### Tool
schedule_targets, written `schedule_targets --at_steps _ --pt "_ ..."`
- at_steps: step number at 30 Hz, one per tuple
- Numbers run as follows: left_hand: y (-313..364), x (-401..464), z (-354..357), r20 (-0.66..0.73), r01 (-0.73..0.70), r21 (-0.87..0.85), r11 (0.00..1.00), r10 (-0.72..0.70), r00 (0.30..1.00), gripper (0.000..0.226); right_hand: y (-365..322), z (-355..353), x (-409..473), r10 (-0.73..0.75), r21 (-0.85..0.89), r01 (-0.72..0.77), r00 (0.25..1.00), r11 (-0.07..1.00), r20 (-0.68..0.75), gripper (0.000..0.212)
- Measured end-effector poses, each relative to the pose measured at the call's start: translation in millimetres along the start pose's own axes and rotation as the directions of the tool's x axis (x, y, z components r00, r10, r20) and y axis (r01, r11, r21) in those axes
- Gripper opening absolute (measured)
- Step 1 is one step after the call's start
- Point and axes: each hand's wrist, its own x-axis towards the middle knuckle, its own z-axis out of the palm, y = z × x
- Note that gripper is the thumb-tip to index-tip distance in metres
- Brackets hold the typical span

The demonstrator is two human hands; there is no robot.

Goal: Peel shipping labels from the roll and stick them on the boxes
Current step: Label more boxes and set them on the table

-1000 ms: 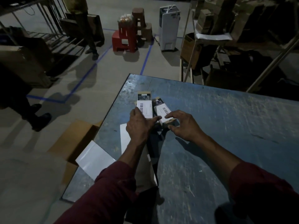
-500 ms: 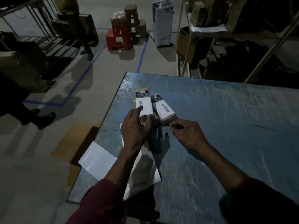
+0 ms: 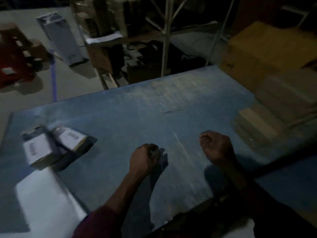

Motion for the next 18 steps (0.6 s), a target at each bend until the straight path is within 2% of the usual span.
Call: schedule_targets --at_steps 2,3,6,10,15,18 --pt "23.5 29.6 36.1 0.057 -0.101 0.075 0.992 0.097 0.994 0.041 29.3 -41.3 15.7 0.044 -0.166 -0.067 0.989 0.984 -0.144 0.020" --pt "31.2 41.9 54.1 0.067 -0.123 0.128 0.984 0.115 0.991 0.045 40.1 -60.7 23.3 0.092 -0.219 -0.126 0.982 0.967 -0.163 0.023" --pt "46.9 56.4 100.0 0.046 -0.083 0.255 0.963 0.073 0.996 0.067 82.9 -102.6 40.9 0.226 -0.418 -0.259 0.966 0.871 -0.127 0.050" --pt "39.4 46.7 136.4 -0.064 -0.107 0.396 0.912 0.143 0.988 0.055 122.1 -126.2 46.5 0.326 -0.657 -0.278 0.944 0.700 -0.052 0.062" --pt "30.7 41.7 146.2 -0.096 -0.076 0.414 0.907 0.127 0.987 0.068 149.8 -122.7 33.2 0.206 -0.792 -0.190 0.975 0.580 -0.083 0.067" --pt "29.8 42.2 147.2 -0.090 -0.063 0.422 0.904 0.111 0.990 0.071 157.5 -119.8 29.4 0.136 -0.794 -0.132 0.989 0.593 -0.063 0.063"
